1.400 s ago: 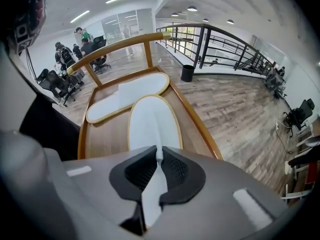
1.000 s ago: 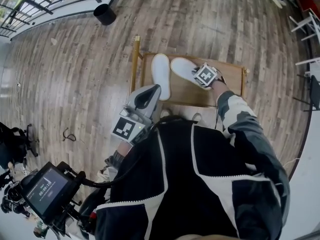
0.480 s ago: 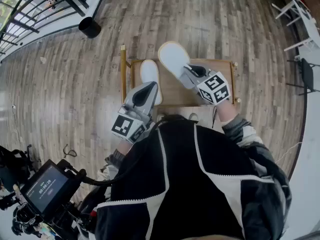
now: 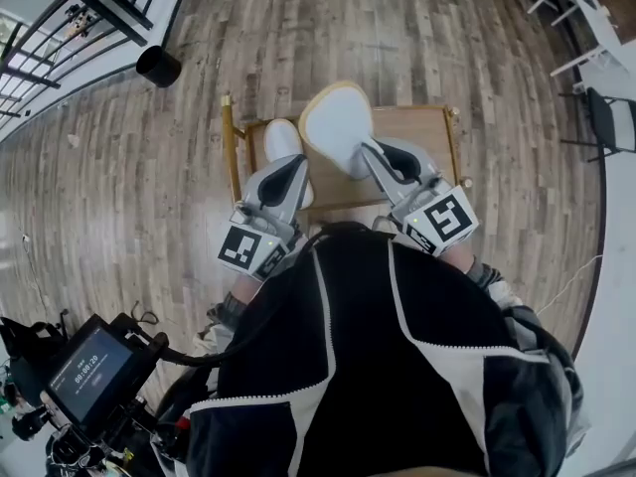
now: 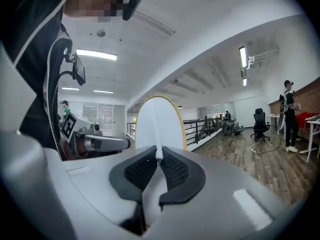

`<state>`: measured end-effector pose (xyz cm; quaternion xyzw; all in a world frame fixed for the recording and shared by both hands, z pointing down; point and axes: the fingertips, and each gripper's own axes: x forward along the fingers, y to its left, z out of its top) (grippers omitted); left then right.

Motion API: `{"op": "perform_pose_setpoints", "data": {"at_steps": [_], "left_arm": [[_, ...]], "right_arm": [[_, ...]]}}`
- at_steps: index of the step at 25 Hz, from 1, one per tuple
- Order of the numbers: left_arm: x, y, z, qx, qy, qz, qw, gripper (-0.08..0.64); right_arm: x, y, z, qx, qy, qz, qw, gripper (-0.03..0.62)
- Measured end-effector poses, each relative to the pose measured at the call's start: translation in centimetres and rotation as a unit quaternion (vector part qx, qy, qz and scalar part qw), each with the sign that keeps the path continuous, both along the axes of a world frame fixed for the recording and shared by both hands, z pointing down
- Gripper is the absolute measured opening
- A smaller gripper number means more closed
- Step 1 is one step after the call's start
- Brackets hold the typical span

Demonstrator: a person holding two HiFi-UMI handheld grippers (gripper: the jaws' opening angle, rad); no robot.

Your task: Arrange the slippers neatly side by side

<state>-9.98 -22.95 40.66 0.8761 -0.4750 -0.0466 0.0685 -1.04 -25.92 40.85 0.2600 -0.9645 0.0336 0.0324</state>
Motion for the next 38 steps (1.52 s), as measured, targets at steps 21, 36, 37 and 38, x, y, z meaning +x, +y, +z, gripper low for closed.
{"op": "perform_pose_setpoints", "data": {"at_steps": [21, 36, 37, 38], "left_arm": [[-3.7, 0.3, 2.5, -0.047, -0.01, -0.067, 0.9966, 0.018], [-4.6, 1.1, 2.8, -0.061, -0.01, -0.086, 0.9943, 0.018], [-4.6, 1.1, 2.9, -0.062, -0.01, -0.087, 0.9943, 0.018], [-4.7, 1.2, 3.1, -0.063, -0.012, -0.087, 0.9941, 0.018]], "right_arm": [[-4.4, -6.3, 20.8, -0.239, 0.082, 0.023, 0.967, 0.029], [-4.7, -7.9, 35.8, -0.349, 0.211, 0.078, 0.91, 0.029], [-4.8, -7.9, 36.0, -0.344, 0.219, 0.079, 0.91, 0.028], [-4.8, -8.0, 36.3, -0.34, 0.226, 0.078, 0.91, 0.028]]}}
